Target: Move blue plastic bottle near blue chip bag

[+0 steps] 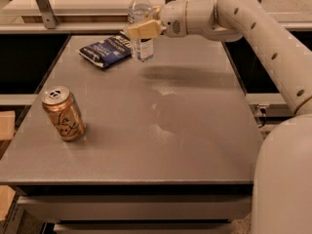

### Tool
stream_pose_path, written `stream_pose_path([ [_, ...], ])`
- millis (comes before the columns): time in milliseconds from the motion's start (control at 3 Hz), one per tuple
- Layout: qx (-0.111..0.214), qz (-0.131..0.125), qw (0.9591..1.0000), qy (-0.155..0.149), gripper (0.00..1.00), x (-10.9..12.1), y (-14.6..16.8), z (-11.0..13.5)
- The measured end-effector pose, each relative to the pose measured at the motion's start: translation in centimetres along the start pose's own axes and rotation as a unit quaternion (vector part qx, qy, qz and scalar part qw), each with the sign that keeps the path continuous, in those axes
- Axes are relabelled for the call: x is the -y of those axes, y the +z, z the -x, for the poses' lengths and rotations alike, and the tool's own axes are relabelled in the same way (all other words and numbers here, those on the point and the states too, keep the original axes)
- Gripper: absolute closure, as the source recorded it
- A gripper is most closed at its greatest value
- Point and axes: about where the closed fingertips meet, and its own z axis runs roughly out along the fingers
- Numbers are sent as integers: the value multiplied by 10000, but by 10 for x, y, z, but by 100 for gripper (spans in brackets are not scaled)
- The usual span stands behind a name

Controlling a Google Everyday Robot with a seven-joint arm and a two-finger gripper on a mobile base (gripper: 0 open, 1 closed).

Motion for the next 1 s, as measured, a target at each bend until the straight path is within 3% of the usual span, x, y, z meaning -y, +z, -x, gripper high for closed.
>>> stream_pose_path([
  [1000, 233, 464, 9986, -4, 100, -12, 45, -34],
])
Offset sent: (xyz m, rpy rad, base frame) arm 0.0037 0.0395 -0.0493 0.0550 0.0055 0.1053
